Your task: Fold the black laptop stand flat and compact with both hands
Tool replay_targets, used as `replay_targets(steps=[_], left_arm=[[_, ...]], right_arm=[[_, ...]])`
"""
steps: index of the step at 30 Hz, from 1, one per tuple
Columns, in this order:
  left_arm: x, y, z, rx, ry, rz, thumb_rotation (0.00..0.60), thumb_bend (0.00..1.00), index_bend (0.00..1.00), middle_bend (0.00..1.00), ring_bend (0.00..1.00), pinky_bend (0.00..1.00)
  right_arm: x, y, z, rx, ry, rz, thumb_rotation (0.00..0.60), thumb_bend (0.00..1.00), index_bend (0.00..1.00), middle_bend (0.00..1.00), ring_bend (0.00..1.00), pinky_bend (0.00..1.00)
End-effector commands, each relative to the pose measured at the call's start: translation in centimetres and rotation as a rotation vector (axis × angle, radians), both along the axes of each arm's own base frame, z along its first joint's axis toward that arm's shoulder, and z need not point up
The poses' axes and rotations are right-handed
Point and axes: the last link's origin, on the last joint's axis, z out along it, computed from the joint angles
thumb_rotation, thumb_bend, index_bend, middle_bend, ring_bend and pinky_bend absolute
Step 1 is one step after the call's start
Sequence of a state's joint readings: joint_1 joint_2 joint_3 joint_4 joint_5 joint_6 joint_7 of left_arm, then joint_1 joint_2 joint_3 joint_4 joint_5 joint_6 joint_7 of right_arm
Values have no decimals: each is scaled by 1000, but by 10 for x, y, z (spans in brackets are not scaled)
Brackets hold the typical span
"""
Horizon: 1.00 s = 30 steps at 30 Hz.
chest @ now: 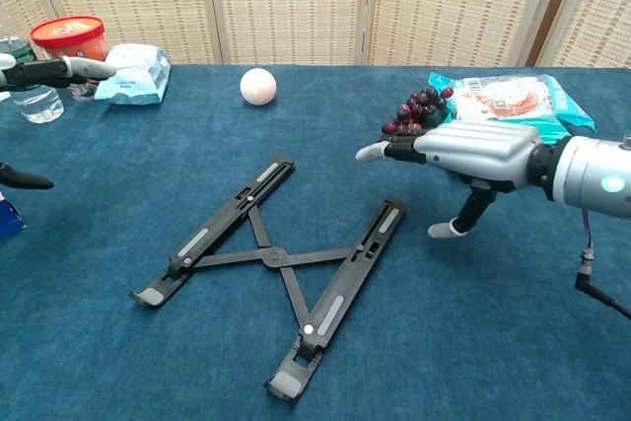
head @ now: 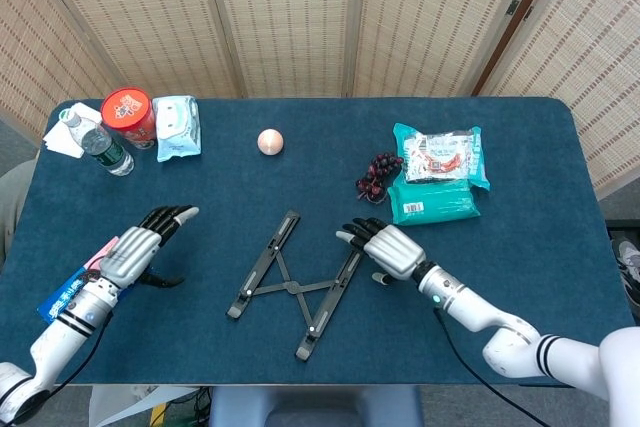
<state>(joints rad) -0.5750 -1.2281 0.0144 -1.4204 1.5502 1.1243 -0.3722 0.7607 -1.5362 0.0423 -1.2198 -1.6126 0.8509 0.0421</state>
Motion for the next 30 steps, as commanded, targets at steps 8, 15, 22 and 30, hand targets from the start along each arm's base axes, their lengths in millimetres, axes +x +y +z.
replay_targets(steps=[8,15,22,30], left_arm=[[-2,-3,4,2,2,2,600,125,0,61,0,0],[-5,-3,6,3,6,8,600,125,0,61,0,0],[-7,-2,7,3,11,14,600,125,0,62,0,0],[-10,8,5,4,25,37,600,126,0,63,0,0]], right_arm=[[12,-17,-21,-7,25,11,600,138,0,80,0,144],[18,-29,-30,-24,35,8,600,138,0,80,0,144],[32,-48,-36,-69,-5,-19,600,138,0,80,0,144],[54,-62,-51,-96,-39,-24,600,138,0,79,0,144]])
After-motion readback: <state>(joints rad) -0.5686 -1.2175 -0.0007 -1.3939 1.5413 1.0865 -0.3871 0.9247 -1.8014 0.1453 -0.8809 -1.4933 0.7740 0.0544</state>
